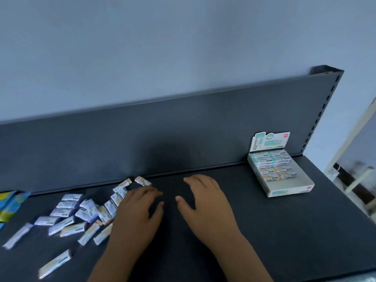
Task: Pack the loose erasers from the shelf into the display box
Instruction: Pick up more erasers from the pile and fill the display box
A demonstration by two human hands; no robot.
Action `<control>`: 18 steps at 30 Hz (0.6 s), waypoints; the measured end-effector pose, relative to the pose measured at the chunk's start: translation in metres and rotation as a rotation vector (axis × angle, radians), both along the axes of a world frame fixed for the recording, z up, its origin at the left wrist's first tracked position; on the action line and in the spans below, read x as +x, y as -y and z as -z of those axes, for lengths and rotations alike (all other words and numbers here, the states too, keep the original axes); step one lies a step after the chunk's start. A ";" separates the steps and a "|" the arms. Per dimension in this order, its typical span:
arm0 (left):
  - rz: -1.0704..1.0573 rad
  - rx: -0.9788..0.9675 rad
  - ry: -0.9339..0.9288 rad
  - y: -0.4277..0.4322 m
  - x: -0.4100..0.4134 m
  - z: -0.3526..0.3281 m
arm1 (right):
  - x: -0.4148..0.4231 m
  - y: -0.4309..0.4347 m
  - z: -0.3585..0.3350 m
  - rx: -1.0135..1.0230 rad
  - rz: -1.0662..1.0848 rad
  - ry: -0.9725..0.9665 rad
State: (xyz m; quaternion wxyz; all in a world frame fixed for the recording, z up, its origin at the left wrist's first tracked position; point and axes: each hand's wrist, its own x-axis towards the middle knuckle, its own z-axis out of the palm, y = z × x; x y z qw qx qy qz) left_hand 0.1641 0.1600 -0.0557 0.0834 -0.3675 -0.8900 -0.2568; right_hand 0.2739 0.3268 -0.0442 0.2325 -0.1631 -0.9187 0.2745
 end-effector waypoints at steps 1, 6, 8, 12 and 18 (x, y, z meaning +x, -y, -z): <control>0.004 -0.009 -0.010 0.020 -0.013 0.001 | -0.011 0.020 0.002 0.001 0.015 0.005; 0.029 -0.066 -0.006 0.125 -0.071 0.000 | -0.063 0.129 0.013 -0.005 0.063 0.027; 0.021 -0.091 -0.005 0.163 -0.088 0.000 | -0.081 0.169 0.016 0.003 0.046 0.057; -0.009 -0.085 0.027 0.223 -0.107 0.002 | -0.105 0.229 0.016 0.033 0.012 0.141; -0.026 -0.100 0.089 0.275 -0.121 0.013 | -0.126 0.276 0.012 0.059 0.006 0.227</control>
